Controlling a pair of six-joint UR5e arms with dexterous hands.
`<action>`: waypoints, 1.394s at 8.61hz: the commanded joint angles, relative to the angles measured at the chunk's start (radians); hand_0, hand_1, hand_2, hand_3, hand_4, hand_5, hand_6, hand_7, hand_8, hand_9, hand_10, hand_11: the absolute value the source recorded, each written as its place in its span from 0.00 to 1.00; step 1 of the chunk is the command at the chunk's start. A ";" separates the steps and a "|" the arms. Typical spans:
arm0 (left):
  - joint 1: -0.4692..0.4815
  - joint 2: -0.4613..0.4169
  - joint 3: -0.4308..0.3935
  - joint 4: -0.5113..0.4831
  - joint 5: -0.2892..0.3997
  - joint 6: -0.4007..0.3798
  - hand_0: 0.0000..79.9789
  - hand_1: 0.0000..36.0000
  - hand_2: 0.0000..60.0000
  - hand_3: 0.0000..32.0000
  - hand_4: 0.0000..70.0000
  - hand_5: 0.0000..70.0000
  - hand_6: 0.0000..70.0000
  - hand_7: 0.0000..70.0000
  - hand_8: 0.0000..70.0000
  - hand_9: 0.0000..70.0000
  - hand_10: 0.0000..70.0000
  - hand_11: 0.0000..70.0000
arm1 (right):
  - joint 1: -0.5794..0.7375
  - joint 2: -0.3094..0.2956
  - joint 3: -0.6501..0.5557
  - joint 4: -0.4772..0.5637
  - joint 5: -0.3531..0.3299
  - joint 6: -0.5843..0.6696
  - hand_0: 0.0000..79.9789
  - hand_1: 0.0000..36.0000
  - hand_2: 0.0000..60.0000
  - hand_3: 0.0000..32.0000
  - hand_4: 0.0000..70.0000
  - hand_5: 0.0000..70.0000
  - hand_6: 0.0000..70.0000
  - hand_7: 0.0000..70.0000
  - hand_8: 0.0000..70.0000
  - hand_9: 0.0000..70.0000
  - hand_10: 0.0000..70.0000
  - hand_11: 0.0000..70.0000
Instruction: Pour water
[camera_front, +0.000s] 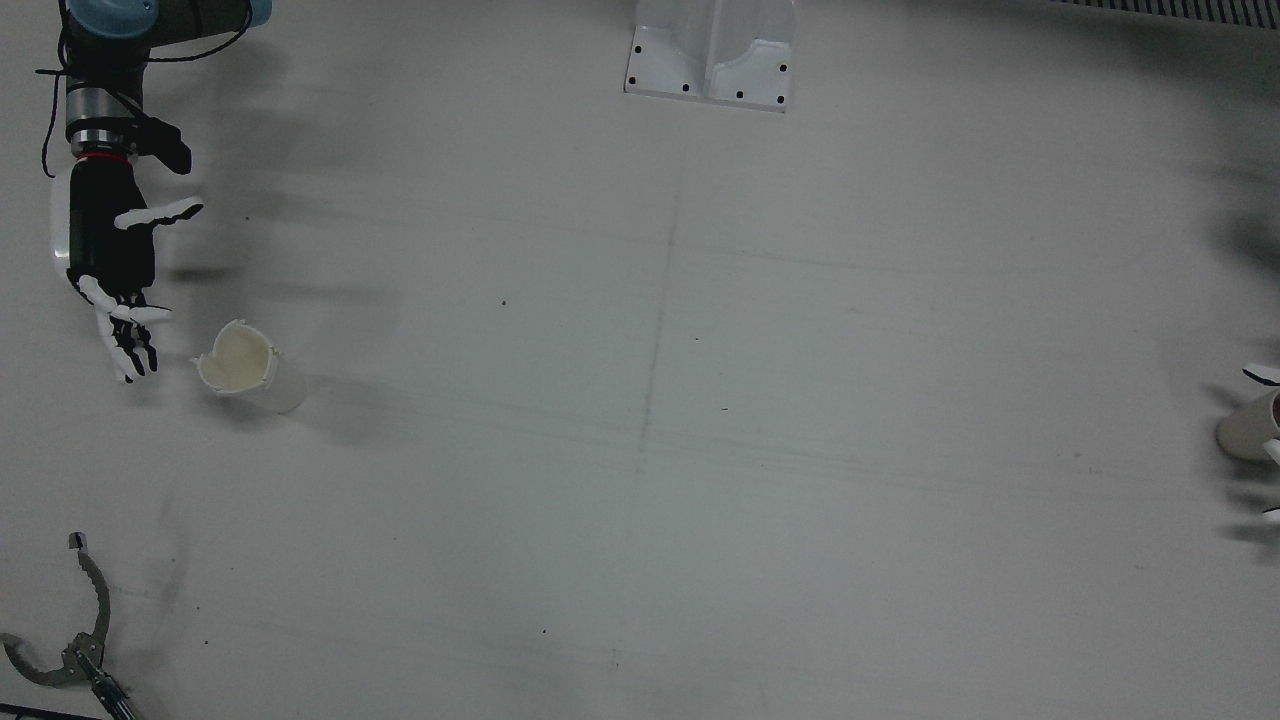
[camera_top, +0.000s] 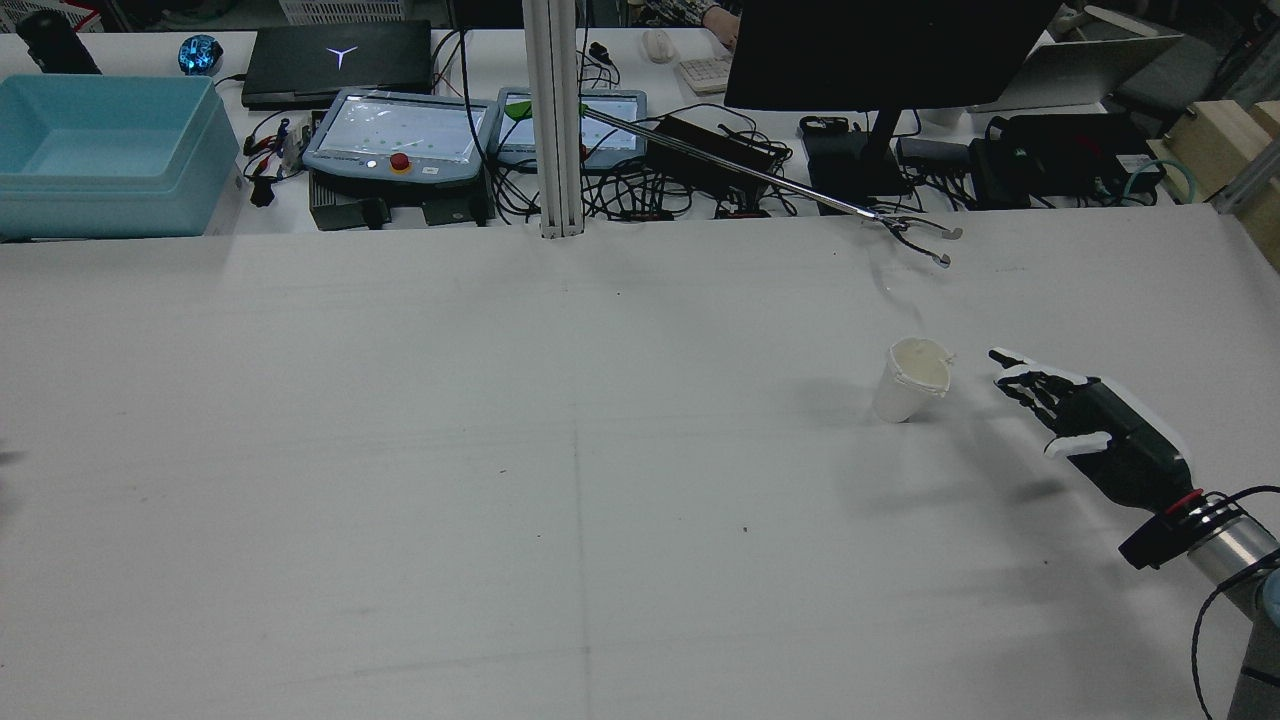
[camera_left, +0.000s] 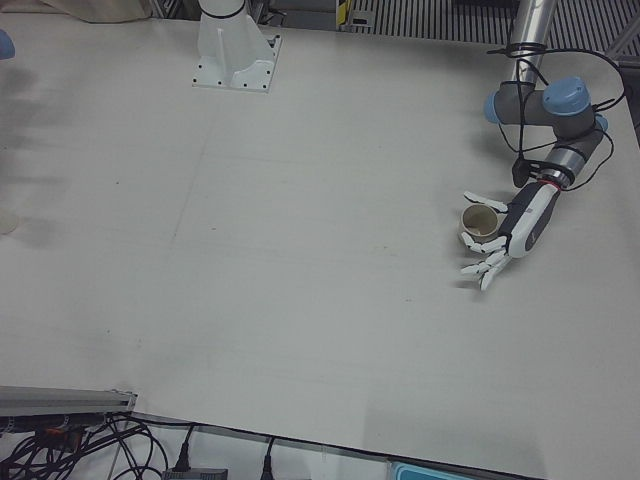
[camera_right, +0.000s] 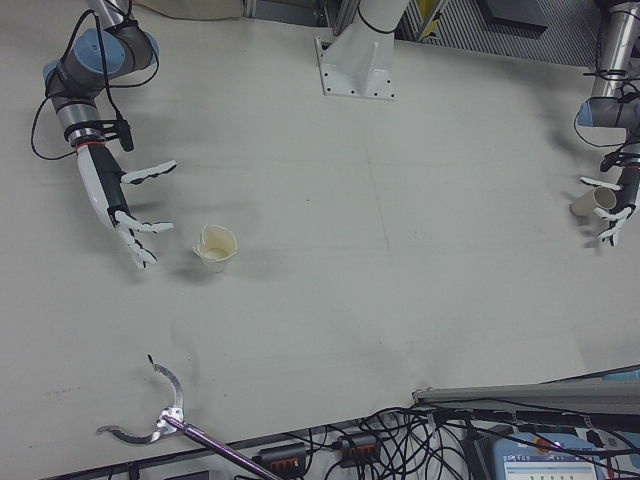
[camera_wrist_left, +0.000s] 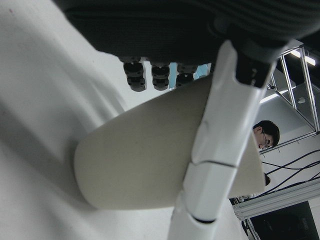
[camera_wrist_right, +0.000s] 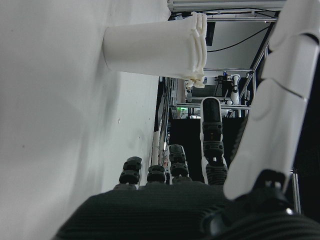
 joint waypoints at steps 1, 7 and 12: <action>-0.001 0.001 -0.047 0.053 -0.002 -0.077 1.00 1.00 1.00 0.00 1.00 1.00 0.25 0.34 0.10 0.11 0.12 0.21 | 0.007 -0.001 0.008 0.001 0.011 0.050 0.70 0.40 0.00 0.00 0.36 0.36 0.14 0.22 0.07 0.06 0.09 0.16; -0.001 0.003 -0.379 0.341 -0.032 -0.347 1.00 1.00 1.00 0.00 1.00 1.00 0.24 0.35 0.09 0.10 0.12 0.21 | 0.053 0.039 -0.120 -0.013 -0.004 -0.015 0.74 0.56 0.00 0.00 0.29 0.33 0.13 0.17 0.04 0.02 0.04 0.09; -0.003 0.006 -0.381 0.357 -0.054 -0.436 1.00 1.00 1.00 0.00 1.00 1.00 0.23 0.35 0.08 0.09 0.11 0.19 | 0.069 0.101 -0.061 -0.151 -0.018 -0.203 0.79 0.60 0.00 0.00 0.16 0.24 0.08 0.07 0.01 0.00 0.00 0.00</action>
